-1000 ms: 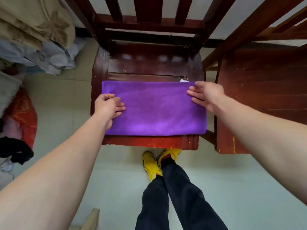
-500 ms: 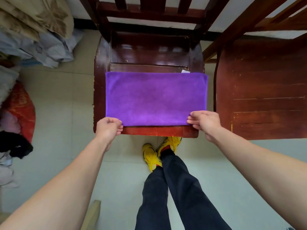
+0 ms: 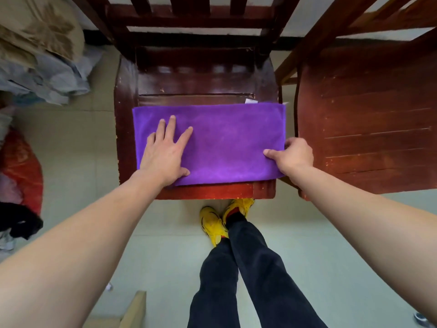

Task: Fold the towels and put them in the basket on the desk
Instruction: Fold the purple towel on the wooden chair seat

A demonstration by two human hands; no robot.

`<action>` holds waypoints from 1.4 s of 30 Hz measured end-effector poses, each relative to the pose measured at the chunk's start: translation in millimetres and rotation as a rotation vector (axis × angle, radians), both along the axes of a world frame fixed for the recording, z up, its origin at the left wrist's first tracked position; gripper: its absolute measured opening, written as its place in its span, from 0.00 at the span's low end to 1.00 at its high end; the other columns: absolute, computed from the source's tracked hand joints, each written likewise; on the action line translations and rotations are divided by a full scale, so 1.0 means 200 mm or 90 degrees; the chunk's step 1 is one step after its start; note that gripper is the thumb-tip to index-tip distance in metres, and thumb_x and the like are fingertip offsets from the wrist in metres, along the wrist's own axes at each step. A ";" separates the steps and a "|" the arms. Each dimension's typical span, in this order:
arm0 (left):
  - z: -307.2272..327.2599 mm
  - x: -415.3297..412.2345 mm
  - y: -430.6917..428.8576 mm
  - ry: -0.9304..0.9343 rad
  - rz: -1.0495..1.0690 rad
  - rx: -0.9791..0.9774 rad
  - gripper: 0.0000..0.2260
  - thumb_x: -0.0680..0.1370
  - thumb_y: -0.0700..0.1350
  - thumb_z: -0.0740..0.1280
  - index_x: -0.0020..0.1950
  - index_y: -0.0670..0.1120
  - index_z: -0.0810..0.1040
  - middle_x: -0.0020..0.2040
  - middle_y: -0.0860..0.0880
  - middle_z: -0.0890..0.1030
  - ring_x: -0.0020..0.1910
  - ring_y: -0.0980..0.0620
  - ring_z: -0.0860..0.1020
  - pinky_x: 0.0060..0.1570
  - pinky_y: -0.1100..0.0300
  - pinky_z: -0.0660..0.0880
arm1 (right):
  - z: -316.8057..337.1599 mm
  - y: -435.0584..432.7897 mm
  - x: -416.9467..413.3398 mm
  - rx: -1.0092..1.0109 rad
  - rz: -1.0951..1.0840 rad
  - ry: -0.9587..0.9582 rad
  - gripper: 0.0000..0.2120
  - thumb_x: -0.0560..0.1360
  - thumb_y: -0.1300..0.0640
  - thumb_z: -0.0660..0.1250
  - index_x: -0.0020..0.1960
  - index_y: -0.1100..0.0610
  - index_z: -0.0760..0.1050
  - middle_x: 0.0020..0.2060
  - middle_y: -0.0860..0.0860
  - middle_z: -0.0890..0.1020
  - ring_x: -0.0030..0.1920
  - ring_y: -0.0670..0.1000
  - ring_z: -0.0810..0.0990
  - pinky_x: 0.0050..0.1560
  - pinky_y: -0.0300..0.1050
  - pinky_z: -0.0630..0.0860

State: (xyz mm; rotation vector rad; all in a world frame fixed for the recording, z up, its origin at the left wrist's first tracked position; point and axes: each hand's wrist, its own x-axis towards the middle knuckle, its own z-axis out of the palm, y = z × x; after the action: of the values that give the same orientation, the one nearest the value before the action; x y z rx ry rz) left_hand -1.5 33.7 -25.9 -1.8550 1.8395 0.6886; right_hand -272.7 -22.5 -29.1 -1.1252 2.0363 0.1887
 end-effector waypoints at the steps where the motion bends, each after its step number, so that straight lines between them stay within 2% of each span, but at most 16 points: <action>1: 0.00 -0.02 -0.01 -0.001 -0.009 0.002 0.50 0.66 0.58 0.75 0.79 0.54 0.47 0.79 0.41 0.43 0.77 0.39 0.45 0.72 0.45 0.55 | -0.01 0.00 -0.02 -0.002 -0.022 -0.016 0.15 0.69 0.48 0.76 0.49 0.55 0.78 0.44 0.50 0.79 0.44 0.54 0.79 0.45 0.47 0.78; 6: -0.01 -0.09 -0.03 0.020 -0.040 0.000 0.52 0.66 0.61 0.74 0.78 0.54 0.44 0.79 0.42 0.41 0.78 0.40 0.43 0.74 0.46 0.53 | 0.02 -0.03 -0.19 0.058 -0.248 -0.239 0.08 0.69 0.65 0.73 0.47 0.58 0.80 0.47 0.57 0.84 0.40 0.54 0.82 0.40 0.45 0.80; 9: 0.01 -0.02 -0.02 0.005 -0.032 0.002 0.55 0.64 0.63 0.75 0.78 0.54 0.41 0.79 0.42 0.39 0.78 0.41 0.41 0.74 0.46 0.51 | 0.14 -0.09 -0.27 0.097 -0.236 -0.327 0.15 0.70 0.67 0.71 0.56 0.59 0.78 0.49 0.55 0.84 0.45 0.55 0.83 0.48 0.49 0.79; 12: 0.02 0.09 0.02 -0.021 -0.007 0.020 0.57 0.63 0.63 0.75 0.78 0.52 0.39 0.78 0.42 0.38 0.78 0.42 0.41 0.75 0.46 0.52 | 0.24 -0.13 -0.24 0.102 -0.202 -0.387 0.19 0.70 0.68 0.71 0.59 0.55 0.76 0.52 0.54 0.84 0.51 0.58 0.83 0.55 0.57 0.79; 14: 0.04 0.14 0.04 -0.018 0.006 0.029 0.58 0.62 0.62 0.76 0.78 0.52 0.39 0.78 0.43 0.38 0.78 0.42 0.41 0.74 0.47 0.54 | 0.31 -0.15 -0.17 0.086 -0.178 -0.430 0.20 0.69 0.70 0.71 0.59 0.55 0.75 0.52 0.55 0.84 0.50 0.56 0.84 0.53 0.55 0.80; 16: 0.05 0.19 0.05 -0.010 0.006 0.033 0.59 0.62 0.61 0.77 0.78 0.52 0.39 0.78 0.43 0.38 0.78 0.41 0.43 0.74 0.48 0.55 | 0.38 -0.14 -0.06 0.049 -0.139 -0.448 0.21 0.69 0.70 0.72 0.58 0.56 0.74 0.49 0.55 0.84 0.46 0.52 0.84 0.46 0.47 0.81; 18: 0.07 0.24 0.06 -0.002 0.000 0.043 0.58 0.62 0.60 0.78 0.78 0.52 0.40 0.79 0.42 0.39 0.78 0.41 0.44 0.74 0.47 0.55 | 0.44 -0.12 0.08 0.017 -0.085 -0.434 0.23 0.68 0.69 0.73 0.59 0.56 0.72 0.47 0.53 0.84 0.44 0.50 0.84 0.41 0.43 0.80; 22: 0.13 0.40 0.11 0.028 0.045 0.039 0.50 0.66 0.55 0.76 0.79 0.50 0.48 0.79 0.41 0.47 0.77 0.41 0.50 0.71 0.46 0.60 | 0.47 0.00 0.40 -0.031 0.024 -0.348 0.23 0.67 0.64 0.74 0.57 0.52 0.68 0.40 0.56 0.84 0.40 0.56 0.83 0.45 0.51 0.81; 25: 0.18 0.54 0.15 0.047 0.089 0.034 0.41 0.69 0.51 0.74 0.77 0.49 0.57 0.77 0.41 0.54 0.74 0.41 0.57 0.69 0.46 0.63 | 0.42 0.10 0.68 -0.063 0.133 -0.240 0.21 0.68 0.61 0.70 0.56 0.50 0.66 0.35 0.52 0.79 0.38 0.56 0.78 0.40 0.48 0.72; 28: 0.20 0.65 0.18 0.064 0.111 0.020 0.34 0.71 0.49 0.72 0.74 0.48 0.62 0.75 0.41 0.59 0.71 0.40 0.62 0.66 0.47 0.65 | 0.35 0.17 0.91 -0.069 0.196 -0.166 0.21 0.70 0.61 0.66 0.61 0.53 0.64 0.40 0.51 0.77 0.42 0.57 0.74 0.40 0.47 0.69; 31: 0.21 0.75 0.21 0.077 0.124 0.013 0.31 0.72 0.48 0.71 0.73 0.48 0.64 0.74 0.41 0.61 0.70 0.40 0.64 0.65 0.47 0.66 | 0.23 0.21 1.07 -0.043 0.221 -0.089 0.21 0.72 0.62 0.64 0.63 0.54 0.63 0.42 0.54 0.77 0.43 0.61 0.76 0.38 0.47 0.67; 33: 0.20 0.80 0.23 0.085 0.129 0.020 0.30 0.72 0.47 0.71 0.72 0.48 0.65 0.74 0.42 0.62 0.70 0.41 0.64 0.65 0.47 0.66 | 0.16 0.23 1.15 -0.016 0.243 -0.067 0.22 0.73 0.60 0.66 0.63 0.55 0.62 0.44 0.56 0.77 0.47 0.63 0.77 0.39 0.48 0.68; 35: 0.19 0.82 0.24 0.096 0.139 0.026 0.29 0.73 0.47 0.70 0.72 0.47 0.65 0.74 0.42 0.61 0.70 0.41 0.64 0.65 0.47 0.67 | 0.11 0.25 1.20 0.018 0.278 -0.073 0.28 0.72 0.55 0.71 0.66 0.56 0.61 0.51 0.58 0.79 0.51 0.64 0.78 0.44 0.51 0.72; 38: 0.19 0.82 0.23 0.110 0.140 0.021 0.27 0.75 0.47 0.68 0.72 0.47 0.65 0.74 0.42 0.61 0.70 0.41 0.64 0.66 0.48 0.66 | 0.10 0.26 1.19 0.050 0.205 -0.158 0.32 0.69 0.50 0.75 0.68 0.55 0.65 0.48 0.56 0.82 0.51 0.59 0.80 0.51 0.53 0.77; 40: 0.20 0.77 0.20 0.127 0.121 -0.006 0.25 0.75 0.47 0.67 0.72 0.47 0.66 0.73 0.42 0.62 0.69 0.41 0.64 0.65 0.48 0.66 | 0.13 0.24 1.12 -0.008 0.063 -0.228 0.20 0.71 0.54 0.73 0.61 0.53 0.73 0.39 0.53 0.84 0.43 0.55 0.82 0.50 0.55 0.79; 42: 0.20 0.68 0.14 0.164 0.081 -0.063 0.24 0.75 0.47 0.66 0.70 0.46 0.68 0.73 0.42 0.63 0.70 0.42 0.63 0.66 0.48 0.66 | 0.14 0.17 1.00 -0.115 -0.052 -0.206 0.07 0.72 0.58 0.70 0.47 0.48 0.76 0.33 0.51 0.82 0.37 0.53 0.83 0.44 0.54 0.81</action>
State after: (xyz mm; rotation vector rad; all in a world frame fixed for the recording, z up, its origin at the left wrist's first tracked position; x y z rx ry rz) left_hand 134.1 62.0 14.6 -2.0423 1.9554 0.9348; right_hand -73.4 12.5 -0.9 -1.0986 1.8293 -0.2106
